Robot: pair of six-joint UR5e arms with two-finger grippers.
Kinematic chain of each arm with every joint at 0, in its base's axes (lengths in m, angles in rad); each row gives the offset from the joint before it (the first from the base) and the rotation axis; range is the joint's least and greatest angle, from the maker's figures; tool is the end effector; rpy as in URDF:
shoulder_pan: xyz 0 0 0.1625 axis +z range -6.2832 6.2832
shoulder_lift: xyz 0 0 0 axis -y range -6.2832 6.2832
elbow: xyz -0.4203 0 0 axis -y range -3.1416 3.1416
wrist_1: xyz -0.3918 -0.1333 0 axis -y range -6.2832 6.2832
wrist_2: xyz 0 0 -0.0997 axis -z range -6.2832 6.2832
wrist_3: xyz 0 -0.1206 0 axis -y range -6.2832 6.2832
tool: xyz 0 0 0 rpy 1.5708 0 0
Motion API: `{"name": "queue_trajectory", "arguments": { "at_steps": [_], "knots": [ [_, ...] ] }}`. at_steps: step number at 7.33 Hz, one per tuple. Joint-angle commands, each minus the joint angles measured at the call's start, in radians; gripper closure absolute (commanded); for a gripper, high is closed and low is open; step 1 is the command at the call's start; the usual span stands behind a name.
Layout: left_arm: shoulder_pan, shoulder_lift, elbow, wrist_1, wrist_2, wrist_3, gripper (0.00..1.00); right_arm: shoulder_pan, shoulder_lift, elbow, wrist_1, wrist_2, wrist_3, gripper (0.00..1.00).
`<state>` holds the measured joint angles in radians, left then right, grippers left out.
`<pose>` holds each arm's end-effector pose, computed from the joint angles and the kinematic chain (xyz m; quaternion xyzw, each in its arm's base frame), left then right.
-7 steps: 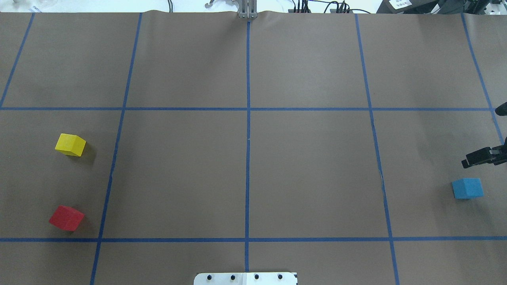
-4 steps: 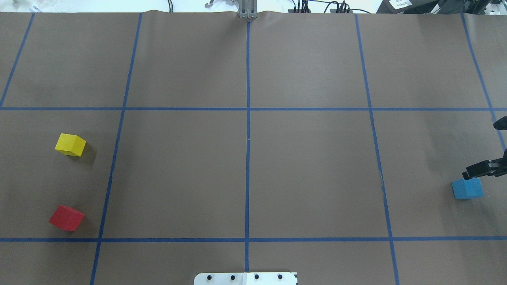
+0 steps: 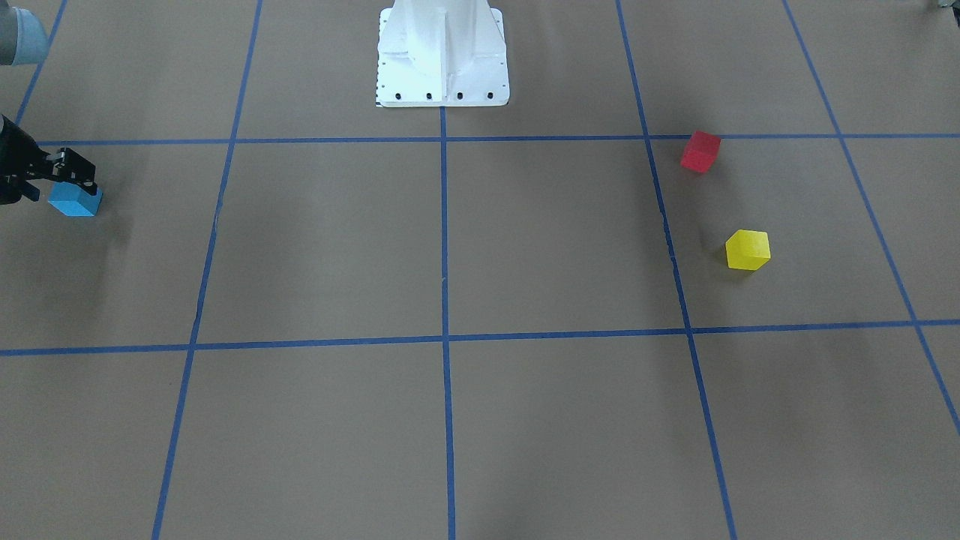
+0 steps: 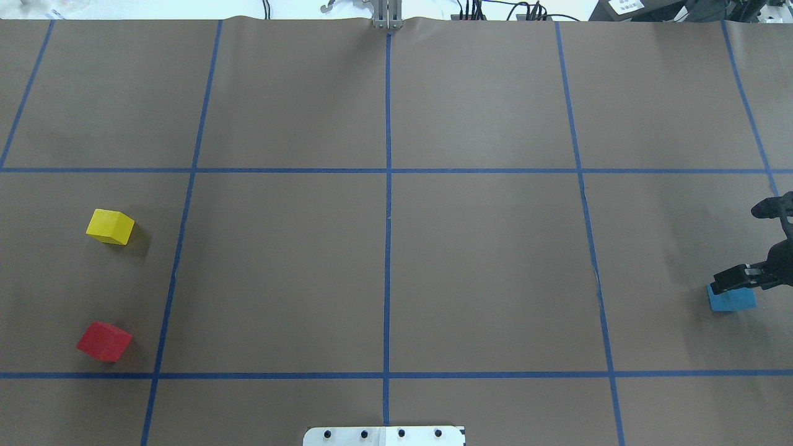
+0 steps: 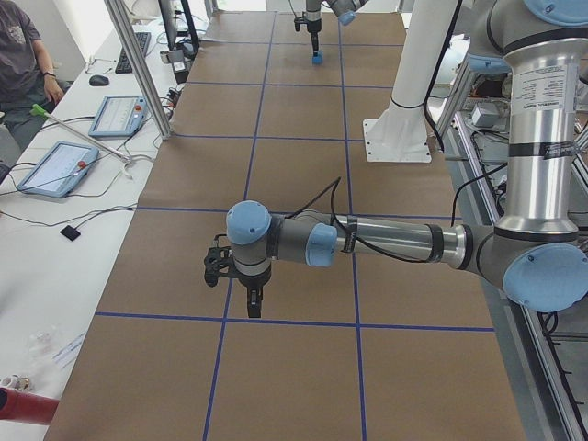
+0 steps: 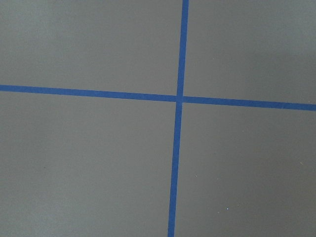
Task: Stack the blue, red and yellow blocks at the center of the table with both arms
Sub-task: 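Lower the right gripper onto the blue cube and close it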
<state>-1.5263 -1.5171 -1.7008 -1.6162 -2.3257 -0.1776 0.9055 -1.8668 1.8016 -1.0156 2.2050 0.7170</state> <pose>-0.0294 -0.4795 0.6274 0.0154 0.3719 -0.0393 0.9273 -0.1995 -0.3545 0.6288 -0.0152 -0.3800 -0.0518 0.9234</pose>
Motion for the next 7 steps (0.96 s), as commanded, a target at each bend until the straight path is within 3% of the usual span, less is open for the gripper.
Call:
{"name": "queue_trajectory", "arguments": {
  "at_steps": [1, 3, 4, 5, 6, 7],
  "knots": [
    [0.000, 0.000, 0.001, -0.001, 0.000, 0.001, 0.00, -0.020, 0.000, -0.011, 0.000, -0.002, 0.002, 0.02],
    [0.000, 0.000, 0.001, -0.001, 0.002, 0.001, 0.00, -0.040, 0.011, -0.034, -0.001, -0.013, -0.001, 0.06],
    [0.000, 0.000, 0.001, -0.001, 0.002, 0.001, 0.00, -0.060, 0.012, -0.036, -0.001, -0.028, -0.001, 0.18],
    [0.000, 0.000, 0.001, -0.001, 0.002, 0.001, 0.00, -0.062, 0.011, -0.036, -0.001, -0.028, -0.001, 0.77],
    [0.000, 0.000, 0.001, -0.001, 0.002, 0.001, 0.00, -0.062, 0.012, -0.045, -0.003, -0.028, -0.008, 1.00],
    [0.000, 0.000, 0.001, -0.001, 0.002, 0.001, 0.00, -0.059, 0.014, -0.039, -0.003, -0.016, -0.008, 1.00]
  ]
}}
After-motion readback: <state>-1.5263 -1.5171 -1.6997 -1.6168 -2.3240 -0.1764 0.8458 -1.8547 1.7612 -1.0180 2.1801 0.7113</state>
